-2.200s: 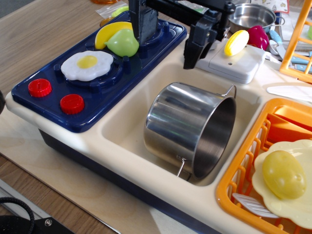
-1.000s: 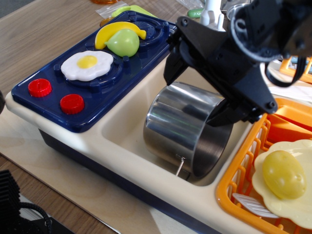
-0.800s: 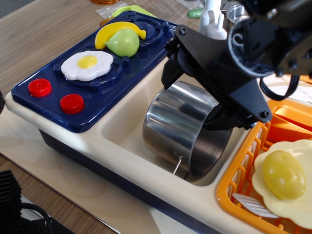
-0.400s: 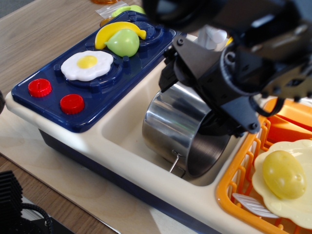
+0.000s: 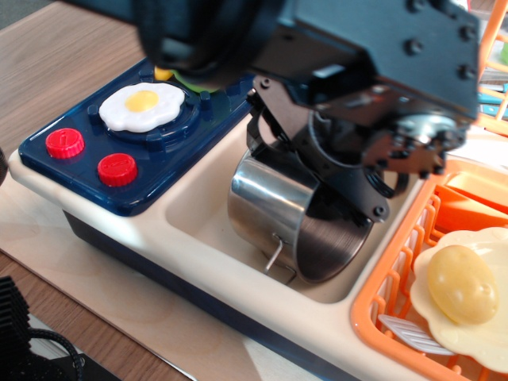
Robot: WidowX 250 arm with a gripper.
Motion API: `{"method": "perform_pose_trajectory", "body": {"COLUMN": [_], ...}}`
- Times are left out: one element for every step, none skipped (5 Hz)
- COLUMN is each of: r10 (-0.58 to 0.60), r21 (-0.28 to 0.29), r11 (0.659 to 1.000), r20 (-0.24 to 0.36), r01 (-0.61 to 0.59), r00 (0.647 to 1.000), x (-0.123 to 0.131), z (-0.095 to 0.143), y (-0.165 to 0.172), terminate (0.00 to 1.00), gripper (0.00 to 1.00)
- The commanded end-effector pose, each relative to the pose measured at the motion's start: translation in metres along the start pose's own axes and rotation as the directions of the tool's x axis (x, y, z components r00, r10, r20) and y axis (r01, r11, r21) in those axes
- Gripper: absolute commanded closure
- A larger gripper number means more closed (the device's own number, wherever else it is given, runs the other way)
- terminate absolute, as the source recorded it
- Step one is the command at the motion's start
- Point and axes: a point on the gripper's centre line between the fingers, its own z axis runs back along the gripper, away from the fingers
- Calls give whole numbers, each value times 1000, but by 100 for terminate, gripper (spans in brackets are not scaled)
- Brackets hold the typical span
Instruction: Flip pot upright which is in sink
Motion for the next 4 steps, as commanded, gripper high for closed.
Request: {"method": "perform_pose_trajectory", "body": {"r10": [11, 16, 5, -7], "r21": [-74, -178, -273, -323], "r11": [997, 984, 961, 946], "r20": [-23, -62, -106, -75], "r01": [-13, -27, -34, -18], "r00": [1000, 998, 994, 997], "x": [3, 2, -2, -4], "z": [-6, -8, -15, -21], "y": [19, 36, 53, 56], "terminate": [0, 0, 0, 0], "gripper": [100, 100, 100, 0]}}
